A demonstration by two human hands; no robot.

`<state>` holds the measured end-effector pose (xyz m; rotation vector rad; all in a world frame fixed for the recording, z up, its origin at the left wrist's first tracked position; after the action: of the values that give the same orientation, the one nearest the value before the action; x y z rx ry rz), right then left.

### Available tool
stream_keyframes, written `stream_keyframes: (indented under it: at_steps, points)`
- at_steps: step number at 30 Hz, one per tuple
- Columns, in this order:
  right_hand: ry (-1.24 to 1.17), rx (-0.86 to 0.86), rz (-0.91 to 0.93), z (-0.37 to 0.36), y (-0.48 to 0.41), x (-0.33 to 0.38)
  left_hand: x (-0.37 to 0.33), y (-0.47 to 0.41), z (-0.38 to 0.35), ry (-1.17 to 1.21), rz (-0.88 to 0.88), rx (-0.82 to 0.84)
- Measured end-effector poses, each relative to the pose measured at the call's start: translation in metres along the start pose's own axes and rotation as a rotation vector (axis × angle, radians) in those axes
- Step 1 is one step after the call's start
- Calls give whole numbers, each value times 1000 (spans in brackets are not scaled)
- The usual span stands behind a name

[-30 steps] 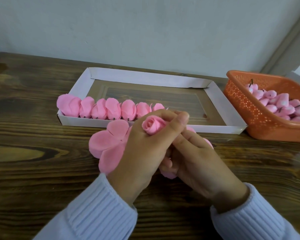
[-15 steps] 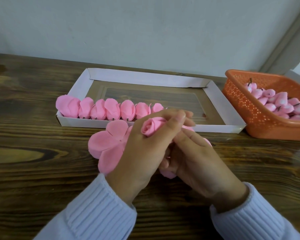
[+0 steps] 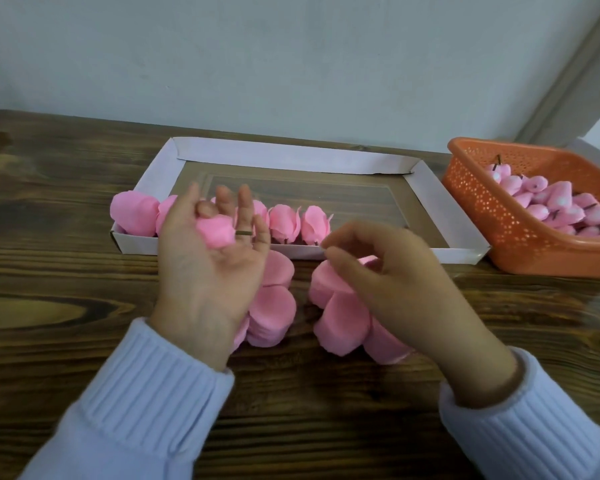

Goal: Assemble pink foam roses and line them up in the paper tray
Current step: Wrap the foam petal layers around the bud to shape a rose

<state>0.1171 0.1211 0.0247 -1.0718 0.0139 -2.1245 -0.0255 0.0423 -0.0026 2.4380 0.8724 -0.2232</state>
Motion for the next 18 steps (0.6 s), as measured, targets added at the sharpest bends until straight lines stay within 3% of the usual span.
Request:
stream_keyframes:
  at_steps: [10,18]
  points:
    - [483,146,188,-49,-11,29,-10,-12,3,37,-31,-95]
    - [493,67,142,-53,-11,28,-9,-15,4,26,-40,-93]
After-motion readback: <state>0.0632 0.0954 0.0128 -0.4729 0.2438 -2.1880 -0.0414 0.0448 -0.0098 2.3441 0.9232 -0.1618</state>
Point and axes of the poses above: each hand's wrist, its own y-axis away from the middle knuckle, its own z-axis out of the back of the hand, x = y × z, the point moved 4 cm from there along -y, towards the middle knuckle, and after that the axes turned 10 degrees about -x, right-handed, at the moved point
